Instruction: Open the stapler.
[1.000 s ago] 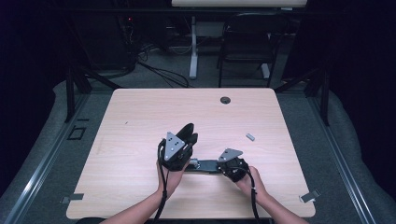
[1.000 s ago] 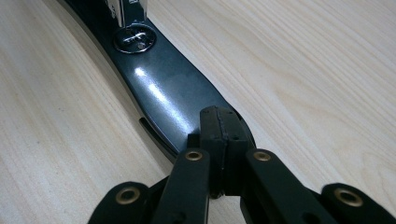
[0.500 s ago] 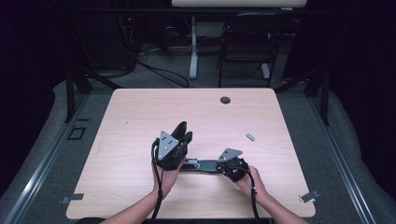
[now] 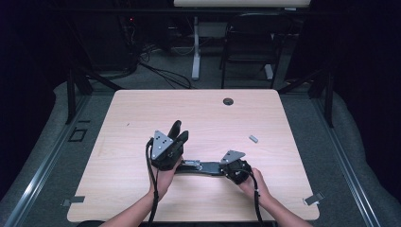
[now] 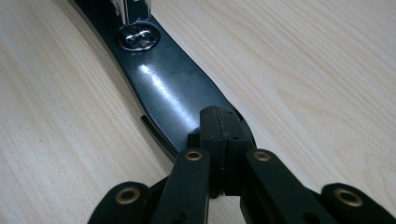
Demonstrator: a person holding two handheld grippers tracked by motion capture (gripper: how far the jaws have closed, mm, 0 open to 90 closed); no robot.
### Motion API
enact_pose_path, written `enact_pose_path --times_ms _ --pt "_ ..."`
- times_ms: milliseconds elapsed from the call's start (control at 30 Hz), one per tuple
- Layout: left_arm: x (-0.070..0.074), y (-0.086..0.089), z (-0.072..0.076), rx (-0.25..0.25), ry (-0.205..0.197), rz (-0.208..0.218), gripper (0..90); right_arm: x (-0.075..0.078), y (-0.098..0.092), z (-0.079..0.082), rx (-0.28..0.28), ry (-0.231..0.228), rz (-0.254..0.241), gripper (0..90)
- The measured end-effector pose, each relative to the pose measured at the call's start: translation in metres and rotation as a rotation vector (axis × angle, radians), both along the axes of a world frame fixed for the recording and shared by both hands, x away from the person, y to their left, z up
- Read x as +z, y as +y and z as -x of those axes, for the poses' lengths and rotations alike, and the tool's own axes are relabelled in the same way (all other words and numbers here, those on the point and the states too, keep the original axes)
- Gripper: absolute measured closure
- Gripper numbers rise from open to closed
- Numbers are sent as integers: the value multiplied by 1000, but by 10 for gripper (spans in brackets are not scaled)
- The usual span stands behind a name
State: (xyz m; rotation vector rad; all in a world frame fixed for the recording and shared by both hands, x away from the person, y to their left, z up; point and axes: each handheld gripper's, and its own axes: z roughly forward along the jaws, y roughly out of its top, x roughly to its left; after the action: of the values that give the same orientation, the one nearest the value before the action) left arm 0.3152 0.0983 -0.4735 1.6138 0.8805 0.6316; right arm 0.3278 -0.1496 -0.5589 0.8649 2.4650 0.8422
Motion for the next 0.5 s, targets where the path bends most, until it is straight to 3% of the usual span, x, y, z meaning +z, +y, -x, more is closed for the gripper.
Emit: enact_pose_path --times_ms 500 --pt "2 6 -1 29 -6 -2 900 0 0 0 7 -3 5 900"
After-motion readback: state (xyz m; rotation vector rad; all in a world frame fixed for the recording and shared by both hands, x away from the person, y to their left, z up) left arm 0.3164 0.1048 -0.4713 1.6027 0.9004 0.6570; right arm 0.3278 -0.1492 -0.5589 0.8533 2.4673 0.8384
